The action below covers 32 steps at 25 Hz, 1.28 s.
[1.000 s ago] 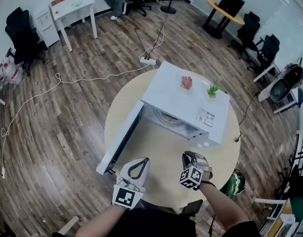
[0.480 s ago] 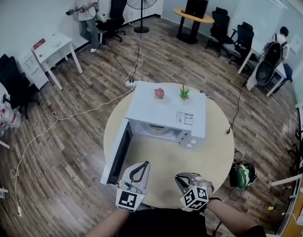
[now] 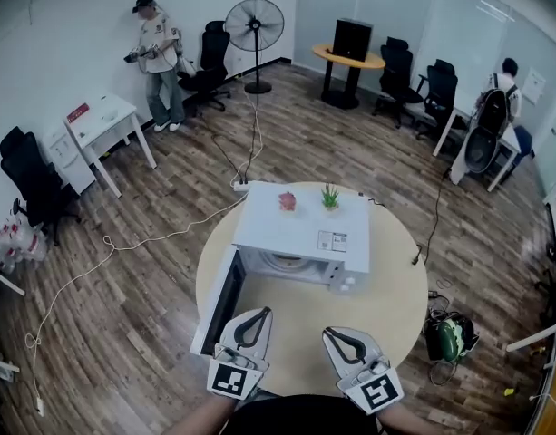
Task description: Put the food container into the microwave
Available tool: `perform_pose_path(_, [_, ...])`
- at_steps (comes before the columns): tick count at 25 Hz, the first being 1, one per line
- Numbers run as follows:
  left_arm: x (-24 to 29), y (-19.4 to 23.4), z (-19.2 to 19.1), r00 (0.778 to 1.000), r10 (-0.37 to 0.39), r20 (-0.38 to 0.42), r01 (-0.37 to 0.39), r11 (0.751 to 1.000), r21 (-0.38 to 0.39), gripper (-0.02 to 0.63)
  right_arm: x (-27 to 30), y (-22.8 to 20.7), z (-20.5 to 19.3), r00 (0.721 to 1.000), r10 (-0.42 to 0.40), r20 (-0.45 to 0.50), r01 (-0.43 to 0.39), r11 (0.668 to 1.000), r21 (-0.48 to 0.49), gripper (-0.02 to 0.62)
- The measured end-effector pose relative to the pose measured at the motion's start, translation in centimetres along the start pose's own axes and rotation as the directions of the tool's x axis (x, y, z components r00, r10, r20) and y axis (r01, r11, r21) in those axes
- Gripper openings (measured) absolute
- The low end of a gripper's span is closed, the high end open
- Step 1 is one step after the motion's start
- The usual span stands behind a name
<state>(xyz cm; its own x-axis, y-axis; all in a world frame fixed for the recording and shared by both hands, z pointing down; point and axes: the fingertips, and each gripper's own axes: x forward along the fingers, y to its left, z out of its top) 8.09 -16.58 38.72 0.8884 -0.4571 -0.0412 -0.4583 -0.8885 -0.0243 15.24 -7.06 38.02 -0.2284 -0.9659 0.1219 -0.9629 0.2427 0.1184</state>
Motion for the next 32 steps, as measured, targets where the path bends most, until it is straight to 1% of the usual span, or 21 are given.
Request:
perform_pose_path(1, [0.0, 0.0, 0.5, 1.000, 0.000, 0.005, 0.000, 1.000, 0.005, 0.000, -0.4, -1.0, 1.2, 0.998, -0.042, 0.043, 0.042, 0.999, 0.005, 0.018])
perform_pose_path(3, [0.1, 0.0, 1.5, 1.000, -0.002, 0.017, 0.002, 1.000, 0.018, 0.000, -1.2, -3.0, 3.1, 0.985, -0.120, 0.126, 0.119, 0.993, 0.014, 0.017])
perform_pose_path(5, [0.1, 0.0, 2.3, 1.000, -0.003, 0.030, 0.002, 1.000, 0.029, 0.000, -1.9, -4.7, 4.1, 0.969, -0.182, 0.170, 0.176, 0.983, 0.050, 0.015])
perform_pose_path(9, [0.4, 0.4, 3.6, 0.999, 0.000, 0.048, -0.002, 0.999, 0.039, 0.000, -2.9, -7.7, 4.2, 0.941, -0.277, 0.194, 0.258, 0.959, 0.120, 0.012])
perform_pose_path(15, [0.7, 1.4, 4.8, 0.997, 0.011, 0.073, -0.014, 0.999, 0.045, 0.000, -4.0, -11.4, 2.4, 0.896, -0.400, 0.191, 0.365, 0.910, 0.195, 0.009])
perform_pose_path(17, [0.7, 1.6, 5.1, 0.997, 0.014, 0.080, -0.018, 0.999, 0.049, 0.000, -4.1, -12.1, 1.8, 0.889, -0.424, 0.175, 0.388, 0.899, 0.204, 0.009])
perform_pose_path(19, [0.8, 1.9, 5.2, 0.996, 0.020, 0.083, -0.024, 0.999, 0.045, 0.000, -3.9, -12.4, 1.2, 0.887, -0.436, 0.154, 0.405, 0.893, 0.194, 0.009])
perform_pose_path(23, [0.7, 2.5, 5.3, 0.995, 0.034, 0.092, -0.038, 0.999, 0.039, 0.000, -3.6, -12.5, -0.1, 0.889, -0.442, 0.122, 0.416, 0.890, 0.189, 0.008])
perform_pose_path(28, [0.4, 3.1, 5.2, 0.994, 0.053, 0.094, -0.056, 0.998, 0.026, 0.000, -3.2, -12.2, -0.3, 0.892, -0.438, 0.116, 0.417, 0.894, 0.165, 0.008])
perform_pose_path(32, [0.0, 3.6, 5.0, 0.994, 0.068, 0.087, -0.070, 0.997, 0.015, 0.000, -3.2, -12.8, -0.7, 0.883, -0.457, 0.103, 0.437, 0.883, 0.174, 0.006])
